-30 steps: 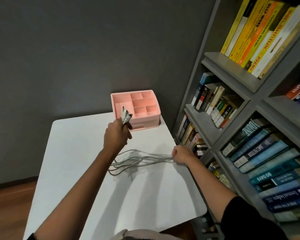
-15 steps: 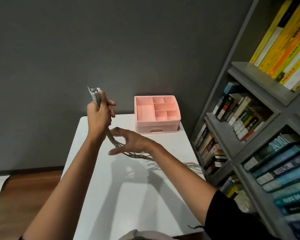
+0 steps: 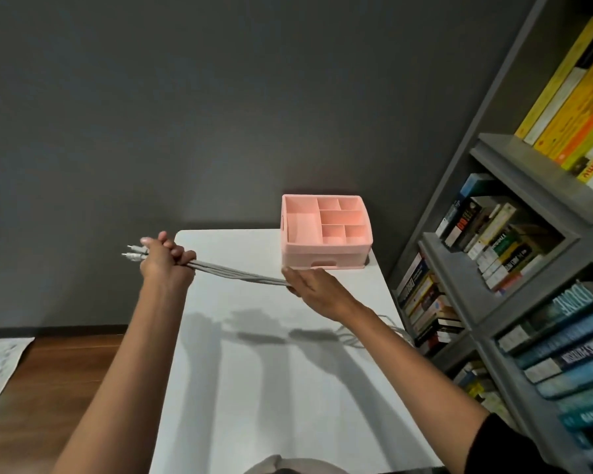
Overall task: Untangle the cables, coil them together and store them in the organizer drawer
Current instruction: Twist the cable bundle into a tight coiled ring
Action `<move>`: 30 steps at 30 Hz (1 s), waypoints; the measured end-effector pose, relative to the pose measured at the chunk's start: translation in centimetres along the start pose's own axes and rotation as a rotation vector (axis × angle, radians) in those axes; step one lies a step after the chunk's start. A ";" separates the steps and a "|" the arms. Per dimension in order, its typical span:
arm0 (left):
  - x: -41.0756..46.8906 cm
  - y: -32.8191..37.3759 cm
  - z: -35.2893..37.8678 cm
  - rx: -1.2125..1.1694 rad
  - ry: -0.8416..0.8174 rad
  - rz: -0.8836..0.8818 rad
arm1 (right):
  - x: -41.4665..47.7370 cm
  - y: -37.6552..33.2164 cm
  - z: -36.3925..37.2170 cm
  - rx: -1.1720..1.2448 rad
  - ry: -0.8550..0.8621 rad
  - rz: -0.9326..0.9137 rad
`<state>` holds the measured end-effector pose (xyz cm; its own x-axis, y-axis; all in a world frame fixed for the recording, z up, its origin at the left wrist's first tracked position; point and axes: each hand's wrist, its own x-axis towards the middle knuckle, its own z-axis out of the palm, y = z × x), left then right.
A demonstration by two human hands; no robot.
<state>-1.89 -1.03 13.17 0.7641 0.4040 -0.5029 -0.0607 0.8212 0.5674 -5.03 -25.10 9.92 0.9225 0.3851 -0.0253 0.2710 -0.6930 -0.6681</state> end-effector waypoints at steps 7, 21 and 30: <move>0.8 -1.8 -2.5 -0.144 0.061 -0.222 | 0.5 0.6 -1.8 0.052 0.164 0.032; 3.5 -5.4 -6.0 -0.159 0.234 -0.404 | 0.8 1.1 -3.5 0.236 0.006 0.103; 1.8 -9.2 -7.1 1.149 -0.027 0.229 | 1.2 0.4 -5.8 0.191 -0.050 0.111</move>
<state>-4.56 -4.96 2.42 0.8249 0.4753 -0.3061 0.4064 -0.1222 0.9055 -2.25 -28.42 13.96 0.9279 0.3456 -0.1399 0.1070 -0.6063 -0.7880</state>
